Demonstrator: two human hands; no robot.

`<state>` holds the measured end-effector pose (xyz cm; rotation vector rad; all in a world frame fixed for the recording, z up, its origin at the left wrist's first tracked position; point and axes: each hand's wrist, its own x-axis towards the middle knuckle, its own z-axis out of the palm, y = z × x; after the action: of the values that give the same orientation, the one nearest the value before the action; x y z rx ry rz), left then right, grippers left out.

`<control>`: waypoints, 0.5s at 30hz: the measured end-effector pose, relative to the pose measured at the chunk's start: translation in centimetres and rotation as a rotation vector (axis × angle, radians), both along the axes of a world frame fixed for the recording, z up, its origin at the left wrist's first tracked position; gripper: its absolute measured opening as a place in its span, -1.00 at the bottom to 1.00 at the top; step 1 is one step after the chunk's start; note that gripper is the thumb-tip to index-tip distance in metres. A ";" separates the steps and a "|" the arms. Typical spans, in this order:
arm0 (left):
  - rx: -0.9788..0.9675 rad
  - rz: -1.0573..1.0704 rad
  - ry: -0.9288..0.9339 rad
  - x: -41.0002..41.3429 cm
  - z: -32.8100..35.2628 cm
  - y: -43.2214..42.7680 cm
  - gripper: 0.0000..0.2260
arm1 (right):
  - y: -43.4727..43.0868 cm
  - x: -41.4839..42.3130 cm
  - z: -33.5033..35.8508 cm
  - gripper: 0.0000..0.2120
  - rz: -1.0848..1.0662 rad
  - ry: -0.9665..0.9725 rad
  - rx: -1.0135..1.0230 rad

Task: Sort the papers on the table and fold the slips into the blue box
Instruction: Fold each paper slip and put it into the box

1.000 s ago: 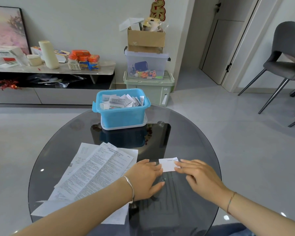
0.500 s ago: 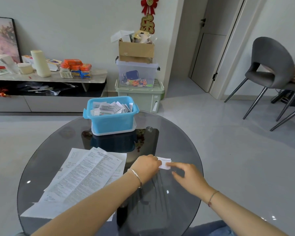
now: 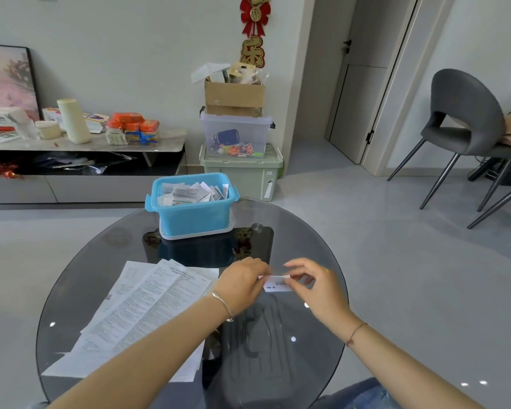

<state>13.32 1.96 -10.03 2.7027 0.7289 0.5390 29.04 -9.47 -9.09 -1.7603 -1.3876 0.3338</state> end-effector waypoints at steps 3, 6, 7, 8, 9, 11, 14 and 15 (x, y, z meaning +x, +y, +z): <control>-0.365 0.027 -0.260 -1.4 1.5 -1.2 -0.99 | -0.4 -1.2 2.3 -0.81 0.066 0.200 0.087; -0.601 -0.008 -0.349 -2.8 2.8 -1.6 -0.97 | -0.7 -2.0 3.7 -0.87 0.169 0.452 0.055; -0.665 -0.015 -0.360 -3.3 3.1 -1.6 -0.96 | -0.7 -2.1 3.9 -0.87 0.206 0.518 0.026; -0.721 -0.020 -0.366 -3.7 3.4 -1.5 -0.96 | -0.8 -2.1 4.1 -0.85 0.240 0.569 -0.002; -0.769 -0.023 -0.366 -4.0 3.6 -1.4 -0.96 | -0.8 -2.1 4.2 -0.83 0.269 0.611 -0.026; -0.834 -0.028 -0.356 -4.6 3.7 -1.5 -0.94 | -0.6 -2.3 4.4 -0.82 0.302 0.640 -0.061; -0.877 -0.024 -0.344 -4.7 3.6 -1.6 -0.94 | -0.4 -2.3 4.1 -0.84 0.303 0.567 -0.073; -0.871 -0.021 -0.335 -4.5 3.6 -1.7 -0.94 | -0.3 -2.3 4.1 -0.85 0.297 0.530 -0.072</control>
<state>8.79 0.26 -6.42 1.7619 0.6384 0.4957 26.74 -9.79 -5.03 -1.3751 -1.2463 0.9473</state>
